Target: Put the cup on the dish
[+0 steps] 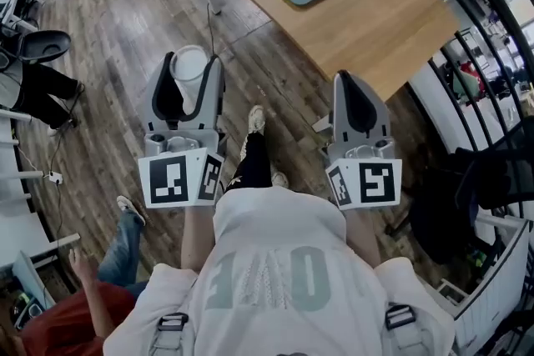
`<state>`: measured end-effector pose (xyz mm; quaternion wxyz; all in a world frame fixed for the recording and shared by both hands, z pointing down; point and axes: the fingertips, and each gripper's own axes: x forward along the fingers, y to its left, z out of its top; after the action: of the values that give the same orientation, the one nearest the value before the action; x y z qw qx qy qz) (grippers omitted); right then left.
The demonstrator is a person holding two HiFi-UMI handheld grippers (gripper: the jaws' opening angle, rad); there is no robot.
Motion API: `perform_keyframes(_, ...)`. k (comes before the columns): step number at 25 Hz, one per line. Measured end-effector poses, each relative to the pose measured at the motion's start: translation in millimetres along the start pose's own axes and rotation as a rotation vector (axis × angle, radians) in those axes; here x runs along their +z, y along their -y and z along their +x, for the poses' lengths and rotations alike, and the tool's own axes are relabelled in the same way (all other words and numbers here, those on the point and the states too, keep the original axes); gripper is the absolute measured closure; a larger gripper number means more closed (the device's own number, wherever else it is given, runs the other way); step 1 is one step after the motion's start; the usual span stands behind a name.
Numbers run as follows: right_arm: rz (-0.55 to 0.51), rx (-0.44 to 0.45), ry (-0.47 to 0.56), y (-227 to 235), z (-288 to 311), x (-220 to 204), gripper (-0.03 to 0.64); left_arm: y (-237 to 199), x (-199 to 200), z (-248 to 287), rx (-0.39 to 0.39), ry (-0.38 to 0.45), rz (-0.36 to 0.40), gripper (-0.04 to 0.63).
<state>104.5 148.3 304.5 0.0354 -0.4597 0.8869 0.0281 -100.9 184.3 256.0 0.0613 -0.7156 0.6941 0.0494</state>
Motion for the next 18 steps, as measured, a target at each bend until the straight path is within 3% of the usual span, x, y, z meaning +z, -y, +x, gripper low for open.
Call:
perform_keyframes(10, -0.019, 0.011, -0.011, 11, 86, -6, 0.597, -37, -20, 73, -0.004, -0.015, -0.004, 0.324)
perform_keyframes(18, -0.024, -0.034, -0.008, 37, 186, -4, 0.597, -72, -32, 178, -0.08, -0.018, -0.014, 0.324)
